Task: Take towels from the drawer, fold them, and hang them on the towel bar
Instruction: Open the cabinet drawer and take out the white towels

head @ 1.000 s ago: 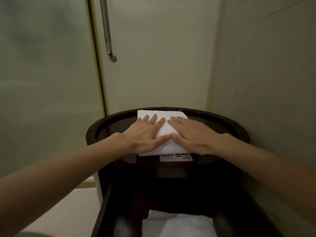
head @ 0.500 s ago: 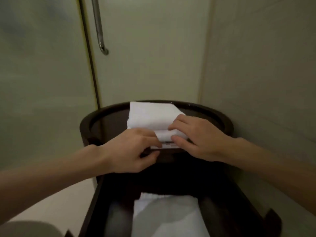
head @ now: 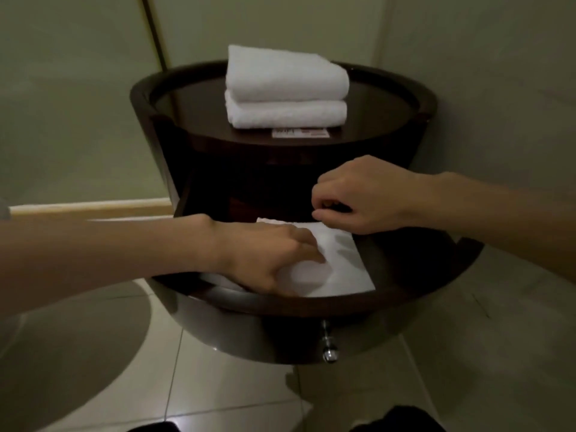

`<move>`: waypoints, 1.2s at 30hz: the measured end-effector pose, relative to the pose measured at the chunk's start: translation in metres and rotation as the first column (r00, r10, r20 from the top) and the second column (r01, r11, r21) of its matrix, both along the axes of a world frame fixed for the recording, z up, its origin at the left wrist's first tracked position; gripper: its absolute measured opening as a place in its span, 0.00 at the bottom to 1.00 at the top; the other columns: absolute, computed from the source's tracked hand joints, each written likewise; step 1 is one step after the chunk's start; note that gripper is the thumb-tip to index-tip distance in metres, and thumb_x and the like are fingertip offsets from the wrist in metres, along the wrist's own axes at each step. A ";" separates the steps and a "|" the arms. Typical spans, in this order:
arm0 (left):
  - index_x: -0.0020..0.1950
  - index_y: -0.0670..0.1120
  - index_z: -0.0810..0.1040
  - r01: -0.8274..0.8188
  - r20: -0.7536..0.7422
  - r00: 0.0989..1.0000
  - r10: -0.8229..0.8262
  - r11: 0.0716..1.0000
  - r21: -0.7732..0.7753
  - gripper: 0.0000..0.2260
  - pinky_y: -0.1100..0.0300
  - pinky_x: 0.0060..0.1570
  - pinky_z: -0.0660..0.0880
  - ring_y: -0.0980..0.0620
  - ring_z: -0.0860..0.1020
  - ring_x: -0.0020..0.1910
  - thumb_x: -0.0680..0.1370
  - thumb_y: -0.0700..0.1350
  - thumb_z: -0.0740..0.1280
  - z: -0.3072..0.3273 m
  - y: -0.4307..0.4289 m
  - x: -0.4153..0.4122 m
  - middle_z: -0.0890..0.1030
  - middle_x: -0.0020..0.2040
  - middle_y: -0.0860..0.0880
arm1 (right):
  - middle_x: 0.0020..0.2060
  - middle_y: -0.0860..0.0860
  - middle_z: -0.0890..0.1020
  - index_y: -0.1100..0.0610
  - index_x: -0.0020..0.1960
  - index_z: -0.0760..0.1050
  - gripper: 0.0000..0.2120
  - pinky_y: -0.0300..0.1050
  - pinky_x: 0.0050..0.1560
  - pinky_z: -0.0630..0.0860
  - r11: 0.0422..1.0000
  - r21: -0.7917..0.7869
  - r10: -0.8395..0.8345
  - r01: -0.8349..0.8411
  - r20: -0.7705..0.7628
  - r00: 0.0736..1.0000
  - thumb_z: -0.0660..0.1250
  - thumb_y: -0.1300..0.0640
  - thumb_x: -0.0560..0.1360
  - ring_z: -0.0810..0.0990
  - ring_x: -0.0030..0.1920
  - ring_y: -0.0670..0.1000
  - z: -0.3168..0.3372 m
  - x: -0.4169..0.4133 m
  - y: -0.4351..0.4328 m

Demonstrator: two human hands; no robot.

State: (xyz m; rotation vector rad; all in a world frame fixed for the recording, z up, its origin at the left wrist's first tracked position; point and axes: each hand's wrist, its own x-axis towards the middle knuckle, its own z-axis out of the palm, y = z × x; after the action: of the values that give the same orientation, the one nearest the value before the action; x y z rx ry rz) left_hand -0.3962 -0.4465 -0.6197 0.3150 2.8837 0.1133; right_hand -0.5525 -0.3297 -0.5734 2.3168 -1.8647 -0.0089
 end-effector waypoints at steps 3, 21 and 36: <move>0.76 0.50 0.55 -0.022 0.084 0.996 0.026 0.998 -0.053 0.33 0.54 0.66 0.66 0.47 0.62 0.70 0.75 0.51 0.67 -0.003 0.006 -0.004 0.59 0.74 0.46 | 0.39 0.46 0.79 0.50 0.48 0.77 0.18 0.43 0.38 0.73 0.998 0.054 0.030 -0.030 0.003 1.000 0.53 0.42 0.76 0.77 0.39 0.47 -0.010 0.002 0.003; 0.54 0.46 0.80 -0.150 -0.061 0.985 0.163 0.973 0.176 0.14 0.56 0.47 0.77 0.54 0.80 0.46 0.70 0.45 0.69 0.019 -0.011 -0.022 0.82 0.48 0.50 | 0.34 0.46 0.78 0.47 0.41 0.73 0.17 0.50 0.35 0.76 0.978 0.175 -0.136 0.116 0.106 0.985 0.54 0.36 0.68 0.76 0.35 0.47 -0.010 0.010 0.011; 0.54 0.57 0.78 -0.289 -0.189 0.903 0.387 0.870 0.400 0.22 0.64 0.44 0.77 0.63 0.79 0.46 0.67 0.68 0.68 0.081 -0.048 -0.023 0.81 0.47 0.60 | 0.43 0.47 0.79 0.54 0.49 0.75 0.10 0.48 0.43 0.76 0.967 0.100 -0.256 0.236 0.363 0.896 0.69 0.49 0.72 0.79 0.44 0.49 0.027 -0.010 -0.013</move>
State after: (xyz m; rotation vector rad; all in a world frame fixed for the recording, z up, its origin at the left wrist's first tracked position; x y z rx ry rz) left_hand -0.4192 -0.4943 -0.5385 -0.1413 3.1417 0.7296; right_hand -0.5626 -0.3427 -0.5468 2.2177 -2.3566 0.3825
